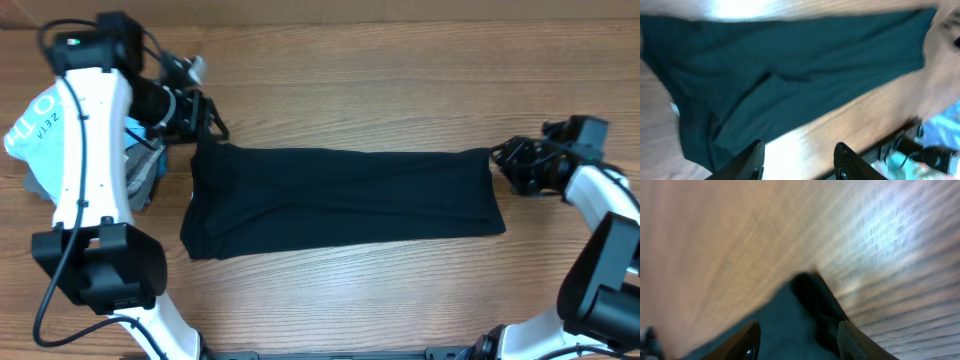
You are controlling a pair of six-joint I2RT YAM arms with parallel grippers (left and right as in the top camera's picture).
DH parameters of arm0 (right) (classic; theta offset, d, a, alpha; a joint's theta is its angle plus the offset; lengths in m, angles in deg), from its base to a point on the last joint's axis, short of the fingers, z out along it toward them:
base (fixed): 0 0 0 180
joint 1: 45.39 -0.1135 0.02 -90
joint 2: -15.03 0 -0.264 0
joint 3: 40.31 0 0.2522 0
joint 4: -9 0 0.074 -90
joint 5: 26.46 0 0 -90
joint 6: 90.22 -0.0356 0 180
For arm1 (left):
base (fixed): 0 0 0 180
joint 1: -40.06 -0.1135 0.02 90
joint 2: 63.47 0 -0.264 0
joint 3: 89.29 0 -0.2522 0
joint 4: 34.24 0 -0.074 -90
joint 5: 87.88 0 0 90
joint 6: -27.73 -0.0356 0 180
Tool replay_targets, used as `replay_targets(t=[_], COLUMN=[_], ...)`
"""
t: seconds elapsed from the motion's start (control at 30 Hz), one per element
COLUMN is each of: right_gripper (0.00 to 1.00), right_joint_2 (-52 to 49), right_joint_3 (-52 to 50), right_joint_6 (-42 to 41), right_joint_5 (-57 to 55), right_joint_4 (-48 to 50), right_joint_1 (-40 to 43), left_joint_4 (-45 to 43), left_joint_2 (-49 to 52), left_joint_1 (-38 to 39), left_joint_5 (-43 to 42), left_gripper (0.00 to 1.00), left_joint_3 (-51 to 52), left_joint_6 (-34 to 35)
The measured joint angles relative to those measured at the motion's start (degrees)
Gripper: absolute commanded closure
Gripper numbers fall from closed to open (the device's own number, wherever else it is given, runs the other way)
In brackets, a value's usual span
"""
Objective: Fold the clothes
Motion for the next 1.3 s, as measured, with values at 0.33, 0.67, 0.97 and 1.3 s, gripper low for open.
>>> replay_targets(t=[0.33,0.67,0.97,1.3], right_gripper=[0.43,0.43,0.44,0.39], right_joint_2=[10.99,11.45,11.45,11.45], right_joint_3=[4.9,4.9,4.9,4.85], right_joint_6=[-0.13,2.82,3.74,5.62], right_joint_5=[6.56,7.5,7.56,1.7], right_joint_4=[-13.6,-19.28,-19.34,-20.02], right_joint_1=[1.84,0.74,0.74,0.74], left_joint_4=[-26.88,-52.65,-73.29,-67.32], left_joint_2=[-0.13,0.52,5.77,10.29], left_joint_1=[9.57,10.03,10.01,8.41], left_joint_5=[8.28,14.1,10.49,6.29], left_gripper=[0.96,0.96,0.96,0.59], left_joint_3=[27.28,42.38,41.29,31.76], left_joint_6=[7.13,13.57,16.7,21.2])
